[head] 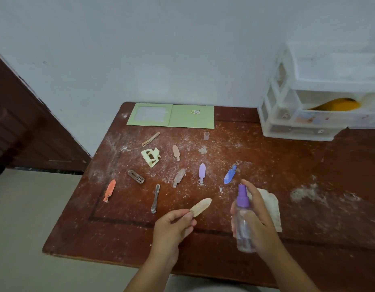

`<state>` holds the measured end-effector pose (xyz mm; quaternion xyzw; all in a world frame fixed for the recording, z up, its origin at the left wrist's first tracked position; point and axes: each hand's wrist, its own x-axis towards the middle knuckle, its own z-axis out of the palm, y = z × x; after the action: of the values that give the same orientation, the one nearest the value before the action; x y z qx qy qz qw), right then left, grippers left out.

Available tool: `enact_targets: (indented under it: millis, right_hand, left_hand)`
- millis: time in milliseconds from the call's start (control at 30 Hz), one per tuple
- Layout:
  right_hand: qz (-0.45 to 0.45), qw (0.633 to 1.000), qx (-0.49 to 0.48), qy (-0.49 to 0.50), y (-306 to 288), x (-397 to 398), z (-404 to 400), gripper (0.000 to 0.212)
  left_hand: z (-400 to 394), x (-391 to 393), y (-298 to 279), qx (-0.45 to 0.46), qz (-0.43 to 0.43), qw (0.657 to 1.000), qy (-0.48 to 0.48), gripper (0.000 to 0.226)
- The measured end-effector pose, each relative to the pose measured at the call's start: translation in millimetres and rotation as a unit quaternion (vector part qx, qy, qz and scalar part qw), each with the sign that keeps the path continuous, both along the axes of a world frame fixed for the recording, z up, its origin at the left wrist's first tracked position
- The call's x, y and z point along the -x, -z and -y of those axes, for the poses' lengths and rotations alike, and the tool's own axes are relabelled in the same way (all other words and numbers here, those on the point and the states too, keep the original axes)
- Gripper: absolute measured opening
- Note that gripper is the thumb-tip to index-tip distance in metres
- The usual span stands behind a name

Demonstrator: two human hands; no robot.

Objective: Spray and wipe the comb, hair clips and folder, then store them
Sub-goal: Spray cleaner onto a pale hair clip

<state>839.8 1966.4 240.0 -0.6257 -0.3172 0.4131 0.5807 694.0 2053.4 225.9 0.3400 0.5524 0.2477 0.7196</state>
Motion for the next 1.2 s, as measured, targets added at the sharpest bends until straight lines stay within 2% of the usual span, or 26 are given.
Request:
enact_targets:
  millis: [67, 167, 233, 367, 533, 700, 867, 1033, 1200]
  right_hand:
    - [0.018, 1.0, 0.01, -0.009, 1, 1, 1, 0.051]
    - [0.15, 0.987, 0.044, -0.038, 4, 4, 4, 0.057]
    - [0.201, 0.977, 0.045, -0.061, 6, 8, 3, 0.06]
    - [0.33, 0.934, 0.062, -0.124, 11, 18, -1, 0.055]
    - [0.432, 0.89, 0.087, -0.115, 25, 27, -7, 0.05]
    - [0.422, 0.89, 0.152, -0.077, 31, 18, -12, 0.055]
    - [0.42, 0.892, 0.148, -0.073, 29, 13, -12, 0.066]
    - [0.263, 0.95, 0.147, -0.08, 33, 6, -15, 0.066]
    - [0.257, 0.947, 0.149, -0.127, 36, 10, -10, 0.065]
  left_hand:
    - [3, -2, -5, -0.009, 0.011, 1.0, -0.002, 0.008]
    - [7, -5, -10, -0.034, 0.017, 0.999, 0.003, 0.008]
    - [9, -7, -13, -0.053, 0.008, 0.999, 0.009, 0.009]
    - [12, -9, -14, -0.075, -0.006, 0.997, 0.027, 0.012]
    - [12, -8, -12, -0.08, -0.016, 0.996, 0.033, 0.014]
    - [9, -8, -10, -0.08, -0.021, 0.996, 0.03, 0.013]
    - [8, -9, -8, -0.071, -0.023, 0.997, 0.026, 0.009]
    - [8, -10, -5, -0.057, -0.025, 0.998, 0.013, 0.011]
    - [8, -11, -3, -0.05, -0.025, 0.998, 0.003, 0.013]
